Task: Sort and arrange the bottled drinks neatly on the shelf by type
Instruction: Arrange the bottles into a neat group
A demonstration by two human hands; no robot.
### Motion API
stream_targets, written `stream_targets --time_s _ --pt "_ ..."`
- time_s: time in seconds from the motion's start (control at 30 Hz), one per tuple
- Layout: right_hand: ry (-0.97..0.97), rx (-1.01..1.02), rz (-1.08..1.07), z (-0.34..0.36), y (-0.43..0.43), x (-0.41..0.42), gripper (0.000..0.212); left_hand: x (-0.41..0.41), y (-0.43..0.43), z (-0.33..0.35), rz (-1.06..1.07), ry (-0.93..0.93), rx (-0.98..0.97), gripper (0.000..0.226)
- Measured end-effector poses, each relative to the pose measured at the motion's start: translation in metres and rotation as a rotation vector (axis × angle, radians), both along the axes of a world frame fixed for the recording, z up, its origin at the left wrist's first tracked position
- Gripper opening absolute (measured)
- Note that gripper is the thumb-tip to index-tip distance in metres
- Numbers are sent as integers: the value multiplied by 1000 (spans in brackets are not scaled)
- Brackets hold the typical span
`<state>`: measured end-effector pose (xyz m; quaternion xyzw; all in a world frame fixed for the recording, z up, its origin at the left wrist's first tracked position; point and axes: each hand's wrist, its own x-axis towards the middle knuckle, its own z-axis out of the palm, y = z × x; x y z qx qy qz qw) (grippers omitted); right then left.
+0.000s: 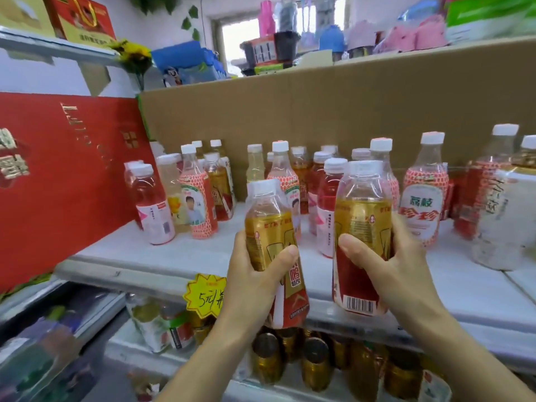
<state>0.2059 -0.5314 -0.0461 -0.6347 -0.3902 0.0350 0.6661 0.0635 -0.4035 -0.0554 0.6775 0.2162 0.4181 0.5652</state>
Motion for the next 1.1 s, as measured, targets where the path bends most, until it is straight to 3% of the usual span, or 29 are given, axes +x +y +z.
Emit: stream_targets --time_s 0.23,0.43,0.73,0.87,1.03,1.1 --pt "38 44 -154 1 41 -31 50 -1 90 14 11 -51 140 64" --pt "32 -13 -203 -1 68 -39 68 19 130 1 -97 23 147 83" --pt "31 -67 -202 -21 107 -38 68 35 161 -9 -206 68 171 92" --pt "24 -105 -154 -25 122 -43 73 32 167 -9 -236 83 176 87" --pt "-11 -157 -158 -31 153 -52 73 33 167 -7 -272 -1 75 50" --pt "-41 -160 -172 -32 164 -55 73 34 168 -9 -256 -25 68 60"
